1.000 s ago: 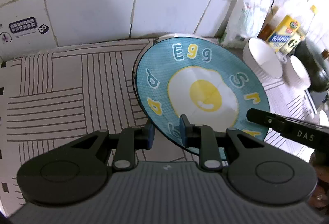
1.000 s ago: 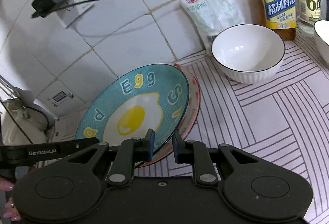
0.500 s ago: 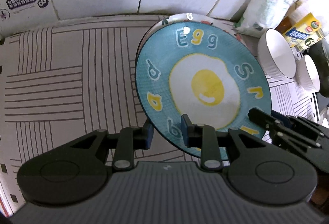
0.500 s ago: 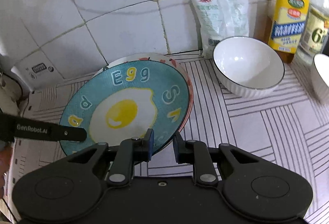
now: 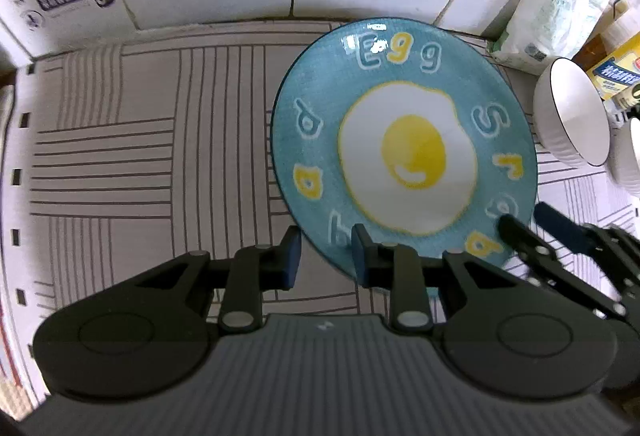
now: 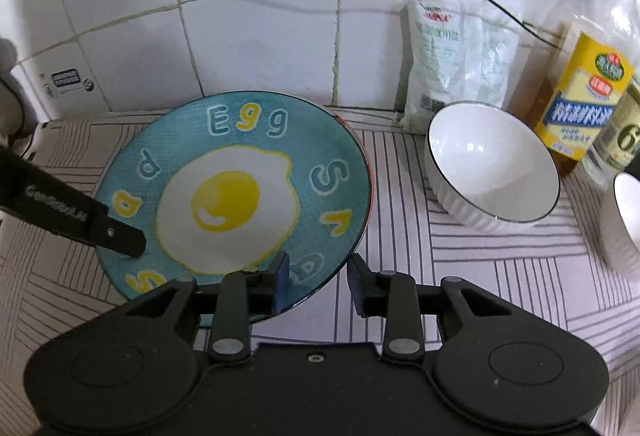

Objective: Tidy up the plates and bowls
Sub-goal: 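Lower the teal Egg plate onto the plate stack and open the right tool, then move the left tool to the white bowl beside the stove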

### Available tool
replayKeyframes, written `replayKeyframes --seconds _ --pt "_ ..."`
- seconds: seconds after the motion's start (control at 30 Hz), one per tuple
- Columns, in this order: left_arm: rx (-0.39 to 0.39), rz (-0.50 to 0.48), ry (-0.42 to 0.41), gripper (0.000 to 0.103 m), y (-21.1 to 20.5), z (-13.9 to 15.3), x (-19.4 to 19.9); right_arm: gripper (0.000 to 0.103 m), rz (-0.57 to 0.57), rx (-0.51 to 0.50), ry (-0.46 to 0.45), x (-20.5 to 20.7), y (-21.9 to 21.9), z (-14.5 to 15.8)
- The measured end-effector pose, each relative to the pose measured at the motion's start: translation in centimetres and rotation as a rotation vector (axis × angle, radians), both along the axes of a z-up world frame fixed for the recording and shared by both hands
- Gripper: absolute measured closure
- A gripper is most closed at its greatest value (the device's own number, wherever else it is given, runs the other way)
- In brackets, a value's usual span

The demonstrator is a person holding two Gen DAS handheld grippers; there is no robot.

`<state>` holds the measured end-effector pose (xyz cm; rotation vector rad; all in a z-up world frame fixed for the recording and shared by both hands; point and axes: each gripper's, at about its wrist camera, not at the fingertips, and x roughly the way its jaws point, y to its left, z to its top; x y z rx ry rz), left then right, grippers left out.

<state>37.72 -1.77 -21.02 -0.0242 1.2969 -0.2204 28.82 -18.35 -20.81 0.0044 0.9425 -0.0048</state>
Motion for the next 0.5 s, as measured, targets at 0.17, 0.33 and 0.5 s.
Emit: replayKeyframes --seconds 0.17,0.33,0.5 --pt "0.039 0.043 -0.034 0.079 -1.3 2.1 -2.7 0.066 0.037 -0.005 -0.076 -2.6 -0.7 2.9" --pt "0.065 0.036 -0.066 0.078 -3.4 5.1 -6.1 0.066 0.053 0.078 -0.158 -5.9 -4.2 6.8" --pt "0.078 -0.023 -0.117 0.076 -7.1 8.0 -9.7 0.059 0.06 0.101 -0.186 -9.2 -8.9 9.9"
